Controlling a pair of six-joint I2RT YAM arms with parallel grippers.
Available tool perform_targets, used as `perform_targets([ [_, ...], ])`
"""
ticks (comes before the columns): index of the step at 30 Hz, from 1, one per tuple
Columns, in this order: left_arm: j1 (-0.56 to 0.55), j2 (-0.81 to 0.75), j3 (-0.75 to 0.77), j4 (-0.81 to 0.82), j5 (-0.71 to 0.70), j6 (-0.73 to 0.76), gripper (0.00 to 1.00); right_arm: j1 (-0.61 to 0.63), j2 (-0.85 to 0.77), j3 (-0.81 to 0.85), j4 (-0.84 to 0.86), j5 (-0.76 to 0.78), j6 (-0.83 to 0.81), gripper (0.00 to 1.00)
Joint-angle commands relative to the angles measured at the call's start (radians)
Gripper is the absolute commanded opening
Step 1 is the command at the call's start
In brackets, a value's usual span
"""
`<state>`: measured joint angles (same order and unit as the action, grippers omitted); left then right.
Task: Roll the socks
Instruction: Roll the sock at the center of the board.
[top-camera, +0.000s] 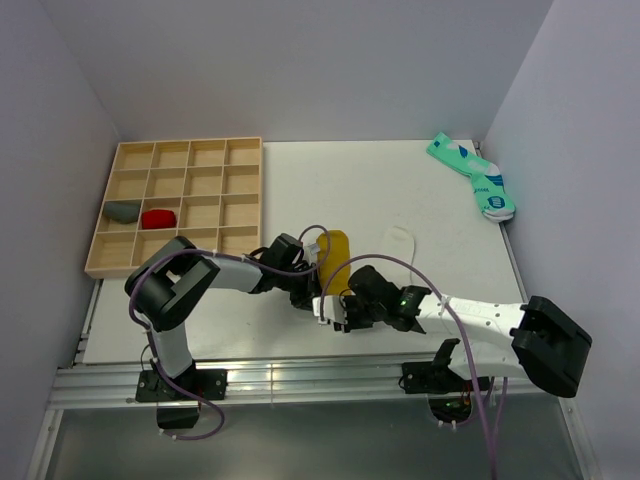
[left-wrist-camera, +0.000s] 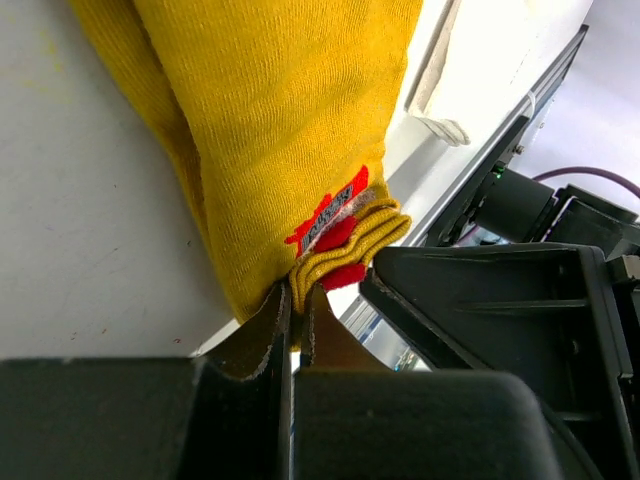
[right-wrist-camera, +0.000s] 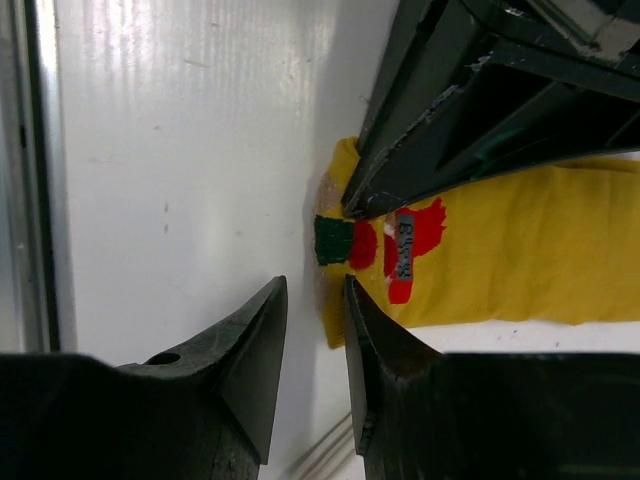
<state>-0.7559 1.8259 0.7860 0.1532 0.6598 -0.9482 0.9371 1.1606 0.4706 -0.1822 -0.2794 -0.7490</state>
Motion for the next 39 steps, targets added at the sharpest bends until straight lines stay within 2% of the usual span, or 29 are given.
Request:
perform_targets([
  [1,0.001,0.019,0.019,-0.032,-0.002,0.014,0.0,0.019,0.014,-0.015,0.099,0.074,-0.007,0.36],
  [18,0.001,0.013,-0.002,0.023,0.023,-0.015,0.0,0.042,0.062,0.003,0.064,0.091,-0.007,0.4],
  [21,0.001,0.015,-0.002,0.039,0.038,-0.03,0.0,0.043,0.088,0.013,0.059,0.097,0.005,0.35],
  [22,0.001,0.013,-0.002,0.043,0.038,-0.032,0.01,0.045,0.094,0.022,0.053,0.1,0.011,0.26],
  [24,0.001,0.009,-0.002,0.048,0.038,-0.044,0.03,0.045,0.105,0.031,0.036,0.101,0.022,0.19],
  [25,0.001,0.001,-0.005,0.057,0.037,-0.05,0.04,0.045,0.108,0.042,0.029,0.095,0.028,0.12],
  [28,0.001,-0.022,-0.024,0.094,0.026,-0.086,0.08,0.042,0.116,0.068,-0.013,0.053,0.05,0.01],
  [35,0.006,-0.092,-0.116,0.232,-0.046,-0.195,0.3,-0.023,0.113,0.131,-0.128,-0.104,0.066,0.0],
  [39,0.007,-0.161,-0.172,0.29,-0.143,-0.21,0.35,-0.13,0.149,0.2,-0.233,-0.251,0.048,0.0],
])
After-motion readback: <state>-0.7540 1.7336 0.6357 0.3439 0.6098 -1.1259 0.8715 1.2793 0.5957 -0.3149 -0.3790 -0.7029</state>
